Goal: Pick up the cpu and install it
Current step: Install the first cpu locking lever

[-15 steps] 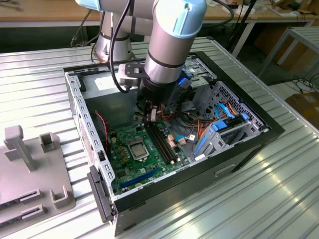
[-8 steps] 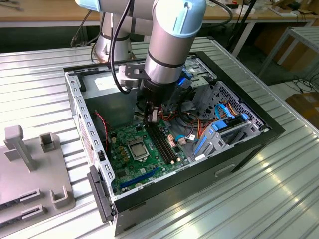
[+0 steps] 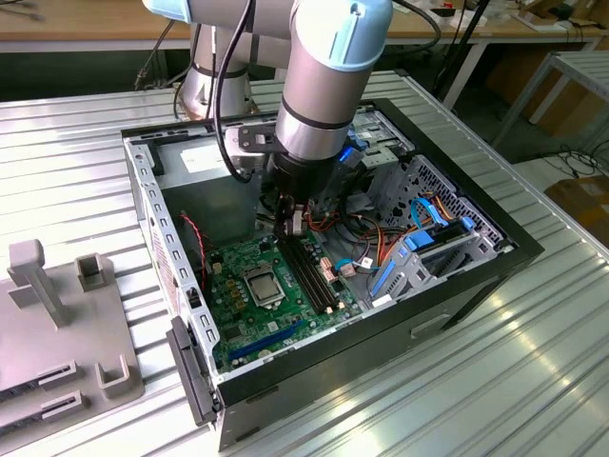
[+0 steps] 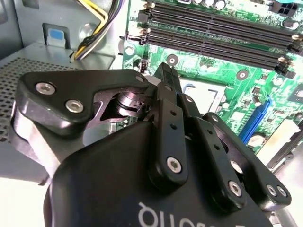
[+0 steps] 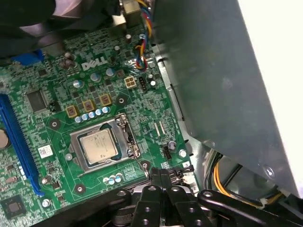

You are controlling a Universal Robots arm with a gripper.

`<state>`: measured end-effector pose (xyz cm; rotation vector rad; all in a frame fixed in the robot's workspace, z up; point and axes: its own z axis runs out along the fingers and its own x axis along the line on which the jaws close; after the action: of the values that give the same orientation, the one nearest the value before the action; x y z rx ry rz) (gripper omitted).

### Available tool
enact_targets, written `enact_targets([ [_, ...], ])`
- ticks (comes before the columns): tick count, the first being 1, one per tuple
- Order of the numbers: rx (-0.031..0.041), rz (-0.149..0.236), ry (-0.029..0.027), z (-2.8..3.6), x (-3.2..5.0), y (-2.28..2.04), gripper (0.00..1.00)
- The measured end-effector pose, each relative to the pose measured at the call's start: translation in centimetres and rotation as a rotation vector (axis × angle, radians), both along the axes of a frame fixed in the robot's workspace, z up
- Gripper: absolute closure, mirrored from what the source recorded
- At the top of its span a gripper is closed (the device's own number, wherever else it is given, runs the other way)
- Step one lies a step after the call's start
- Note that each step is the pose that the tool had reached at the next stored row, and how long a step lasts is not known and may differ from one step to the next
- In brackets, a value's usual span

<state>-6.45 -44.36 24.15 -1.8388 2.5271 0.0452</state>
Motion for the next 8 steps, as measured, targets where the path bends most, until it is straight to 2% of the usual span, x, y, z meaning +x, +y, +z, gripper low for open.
enact_targets([
  [4,0.0001,0.038,0.0,0.0,-0.2,-0.04,0.89],
  [8,0.0,0.044,0.0001,0.0,-0.23,-0.19,0.89],
])
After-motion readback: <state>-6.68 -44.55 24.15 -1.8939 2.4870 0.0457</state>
